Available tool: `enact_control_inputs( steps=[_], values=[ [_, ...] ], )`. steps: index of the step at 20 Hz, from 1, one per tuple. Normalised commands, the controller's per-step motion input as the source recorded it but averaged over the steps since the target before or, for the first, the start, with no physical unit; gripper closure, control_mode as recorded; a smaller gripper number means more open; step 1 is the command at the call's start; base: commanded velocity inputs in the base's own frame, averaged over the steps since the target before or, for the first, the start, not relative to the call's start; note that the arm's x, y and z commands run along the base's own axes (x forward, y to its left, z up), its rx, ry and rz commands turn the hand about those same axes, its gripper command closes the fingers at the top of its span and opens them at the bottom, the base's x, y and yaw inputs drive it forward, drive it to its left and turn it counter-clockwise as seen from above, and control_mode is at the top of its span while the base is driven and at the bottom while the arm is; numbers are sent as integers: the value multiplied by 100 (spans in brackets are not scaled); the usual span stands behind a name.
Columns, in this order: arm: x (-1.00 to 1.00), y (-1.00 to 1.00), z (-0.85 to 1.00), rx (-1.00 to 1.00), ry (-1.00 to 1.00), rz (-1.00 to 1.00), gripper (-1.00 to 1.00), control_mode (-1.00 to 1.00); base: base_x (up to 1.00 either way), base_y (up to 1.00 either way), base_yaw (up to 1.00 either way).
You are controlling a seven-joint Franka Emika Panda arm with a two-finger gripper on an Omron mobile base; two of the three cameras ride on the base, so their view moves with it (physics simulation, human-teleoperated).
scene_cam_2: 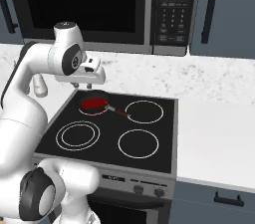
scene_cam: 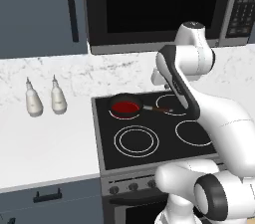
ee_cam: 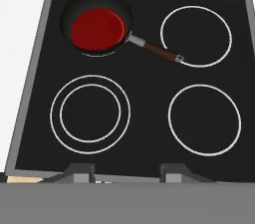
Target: Turn off the rear left burner of the stove.
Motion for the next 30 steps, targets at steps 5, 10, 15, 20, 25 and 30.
enact_control_inputs(
  steps=[5,10,15,20,25,30],
  values=[
    [0,0,0,0,0,0,-100,100,0,-14,0],
    [0,0,0,0,0,0,-100,100,-18,-54,-1],
    [0,0,0,0,0,0,-100,100,-7,-58,-1],
    [0,0,0,0,0,0,-100,100,0,-55,0],
    [0,0,0,0,0,0,-100,100,2,-37,-2],
    [0,0,0,0,0,0,-100,100,10,-16,0]
  ],
)
